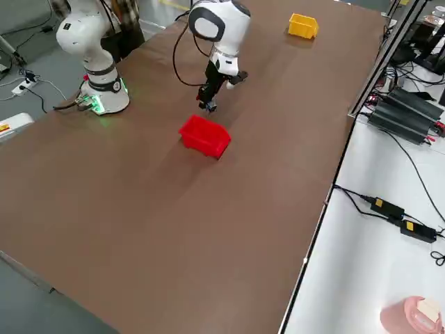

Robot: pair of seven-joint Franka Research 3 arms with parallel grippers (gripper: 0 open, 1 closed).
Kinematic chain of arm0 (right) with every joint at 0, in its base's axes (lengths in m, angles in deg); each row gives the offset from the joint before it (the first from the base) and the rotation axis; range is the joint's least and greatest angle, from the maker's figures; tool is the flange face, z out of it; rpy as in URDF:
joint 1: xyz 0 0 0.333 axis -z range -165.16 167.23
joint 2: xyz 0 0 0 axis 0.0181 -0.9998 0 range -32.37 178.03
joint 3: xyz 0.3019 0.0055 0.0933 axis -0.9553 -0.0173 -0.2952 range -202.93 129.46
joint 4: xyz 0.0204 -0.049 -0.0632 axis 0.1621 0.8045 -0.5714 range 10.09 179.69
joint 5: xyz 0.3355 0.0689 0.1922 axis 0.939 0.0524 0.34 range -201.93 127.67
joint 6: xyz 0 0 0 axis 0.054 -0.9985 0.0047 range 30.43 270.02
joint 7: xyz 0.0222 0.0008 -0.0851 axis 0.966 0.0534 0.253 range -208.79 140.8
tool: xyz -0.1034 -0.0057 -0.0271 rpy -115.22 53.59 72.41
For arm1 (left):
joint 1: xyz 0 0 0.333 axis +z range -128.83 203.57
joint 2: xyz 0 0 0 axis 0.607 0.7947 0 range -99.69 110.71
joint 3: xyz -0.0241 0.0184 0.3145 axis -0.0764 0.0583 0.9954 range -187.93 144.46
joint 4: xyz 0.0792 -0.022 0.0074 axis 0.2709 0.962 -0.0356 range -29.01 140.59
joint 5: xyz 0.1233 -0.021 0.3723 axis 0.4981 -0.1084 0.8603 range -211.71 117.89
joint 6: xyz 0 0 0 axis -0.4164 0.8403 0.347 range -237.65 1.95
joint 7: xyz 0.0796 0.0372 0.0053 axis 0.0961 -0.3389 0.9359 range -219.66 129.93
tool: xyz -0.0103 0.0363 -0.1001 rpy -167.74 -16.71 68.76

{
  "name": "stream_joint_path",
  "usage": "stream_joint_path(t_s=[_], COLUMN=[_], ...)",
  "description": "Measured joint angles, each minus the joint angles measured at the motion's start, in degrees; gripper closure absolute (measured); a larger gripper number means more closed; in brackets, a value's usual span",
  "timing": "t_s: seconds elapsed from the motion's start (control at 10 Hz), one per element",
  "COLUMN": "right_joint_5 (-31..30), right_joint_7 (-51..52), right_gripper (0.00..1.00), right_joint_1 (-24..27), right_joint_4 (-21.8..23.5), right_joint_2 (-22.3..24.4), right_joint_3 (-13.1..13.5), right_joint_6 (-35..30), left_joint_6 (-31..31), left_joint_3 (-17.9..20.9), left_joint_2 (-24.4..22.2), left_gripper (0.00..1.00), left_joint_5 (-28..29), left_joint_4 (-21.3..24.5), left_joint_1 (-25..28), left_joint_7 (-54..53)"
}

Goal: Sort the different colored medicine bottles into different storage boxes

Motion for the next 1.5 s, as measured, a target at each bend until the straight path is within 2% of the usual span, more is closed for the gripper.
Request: stream_joint_path(t_s=[0.2,0.6,0.9,1.0,1.3,1.5], right_joint_5=[-0.1,-3.4,-3.5,-3.5,-3.6,-3.6], right_joint_7=[0.0,0.2,0.3,0.3,0.3,0.3], right_gripper=[0.59,0.59,0.57,0.45,0.01,0.00], right_joint_1=[0.1,4.1,4.8,4.8,4.8,4.8], right_joint_4=[2.7,5.0,5.6,5.6,5.6,5.4], right_joint_2=[0.5,0.5,0.5,0.6,0.6,0.6], right_joint_3=[0.0,0.1,0.0,-0.1,-0.1,-0.1], right_joint_6=[3.3,6.6,7.5,7.6,7.8,8.2], left_joint_6=[0.0,0.0,0.0,0.0,0.0,-0.1], left_joint_3=[0.0,-0.2,-0.2,-0.2,-0.2,-0.2], left_joint_2=[0.2,0.4,0.6,0.7,0.7,0.7], left_gripper=[0.00,0.00,0.00,0.00,0.00,0.00], left_joint_5=[0.0,0.0,0.0,0.0,0.0,0.0], left_joint_4=[0.0,0.0,0.0,0.0,0.0,-0.2], left_joint_1=[-0.2,-0.3,-0.3,-0.3,-0.3,-0.3], left_joint_7=[0.0,0.1,0.1,0.1,0.1,0.1])
